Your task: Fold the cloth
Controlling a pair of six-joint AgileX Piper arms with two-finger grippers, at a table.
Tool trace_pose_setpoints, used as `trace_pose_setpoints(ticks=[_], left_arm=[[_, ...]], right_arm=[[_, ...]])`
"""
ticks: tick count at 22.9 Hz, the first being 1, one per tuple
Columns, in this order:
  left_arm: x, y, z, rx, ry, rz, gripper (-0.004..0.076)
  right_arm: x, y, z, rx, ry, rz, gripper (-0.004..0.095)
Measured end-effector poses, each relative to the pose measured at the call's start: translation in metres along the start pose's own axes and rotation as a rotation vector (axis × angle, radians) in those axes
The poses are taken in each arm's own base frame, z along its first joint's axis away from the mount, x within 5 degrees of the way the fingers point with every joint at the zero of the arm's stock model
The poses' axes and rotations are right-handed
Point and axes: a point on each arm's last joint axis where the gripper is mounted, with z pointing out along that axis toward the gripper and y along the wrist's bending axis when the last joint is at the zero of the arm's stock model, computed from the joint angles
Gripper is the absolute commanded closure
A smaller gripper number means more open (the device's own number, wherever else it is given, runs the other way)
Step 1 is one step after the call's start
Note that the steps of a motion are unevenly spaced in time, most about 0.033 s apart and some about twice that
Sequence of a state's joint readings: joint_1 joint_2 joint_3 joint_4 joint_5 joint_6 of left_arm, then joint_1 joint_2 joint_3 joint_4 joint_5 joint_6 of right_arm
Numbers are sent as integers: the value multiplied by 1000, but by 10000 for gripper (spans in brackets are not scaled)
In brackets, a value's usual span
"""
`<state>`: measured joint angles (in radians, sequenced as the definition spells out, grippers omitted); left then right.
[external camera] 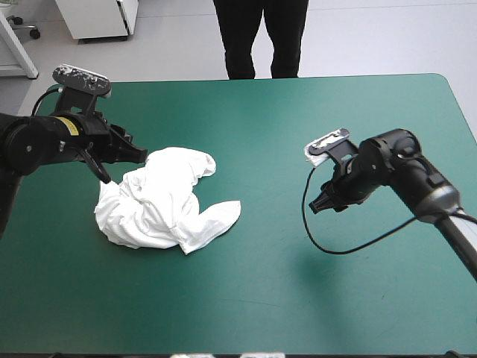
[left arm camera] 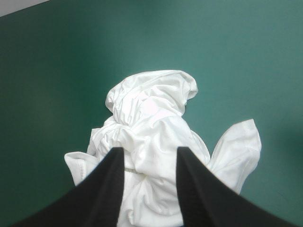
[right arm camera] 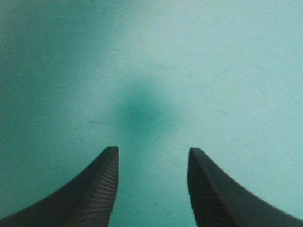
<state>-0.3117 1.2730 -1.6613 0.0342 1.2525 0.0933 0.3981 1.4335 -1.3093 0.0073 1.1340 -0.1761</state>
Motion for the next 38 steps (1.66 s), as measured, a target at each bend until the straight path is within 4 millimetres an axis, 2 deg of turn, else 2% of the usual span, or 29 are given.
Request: trace_pose_setpoints(ticks=[2,5,9,11,12,13,14,16,18,21,24,28,30,32,35,37,38], left_arm=[[4,-4,-6,5,-7,18,395],[9,-4,-4,-10,9,25,361],[17,-3,15,-37,80,38,356],[19,-4,30,-34,127,42,356],[21,-4,48,-30,181,47,355],[21,-5,56,-30,204,50,347],[21,-5,76,-30,256,56,337],[22,-7,101,-24,322,62,315],[24,-8,128,-17,391,68,309],[30,-11,168,-3,485,74,309],[41,-13,208,6,583,78,271],[61,3,254,47,697,-29,269],[70,6,269,69,736,-61,271],[77,4,283,84,771,-70,332],[78,3,289,109,785,-90,517],[78,1,291,134,792,-98,687],[78,0,292,146,792,-96,729]], right_arm=[[11,0,-25,24,-27,22,363],[29,-1,-60,80,-88,45,363],[58,-6,-106,214,-196,85,363],[71,-9,-125,274,-249,108,363],[86,-11,-144,334,-310,134,363],[92,-11,-152,356,-335,145,362],[105,-13,-166,398,-385,168,362],[119,-13,-180,440,-440,194,362],[127,-13,-187,454,-470,212,362],[128,-14,-189,472,-475,217,361],[129,-16,-190,491,-473,215,362],[129,-16,-190,494,-473,215,364],[129,-16,-190,498,-473,215,364],[129,-17,-190,504,-473,215,364],[129,-17,-190,510,-472,215,364],[129,-17,-191,513,-474,223,364],[129,-18,-191,514,-476,227,364]])
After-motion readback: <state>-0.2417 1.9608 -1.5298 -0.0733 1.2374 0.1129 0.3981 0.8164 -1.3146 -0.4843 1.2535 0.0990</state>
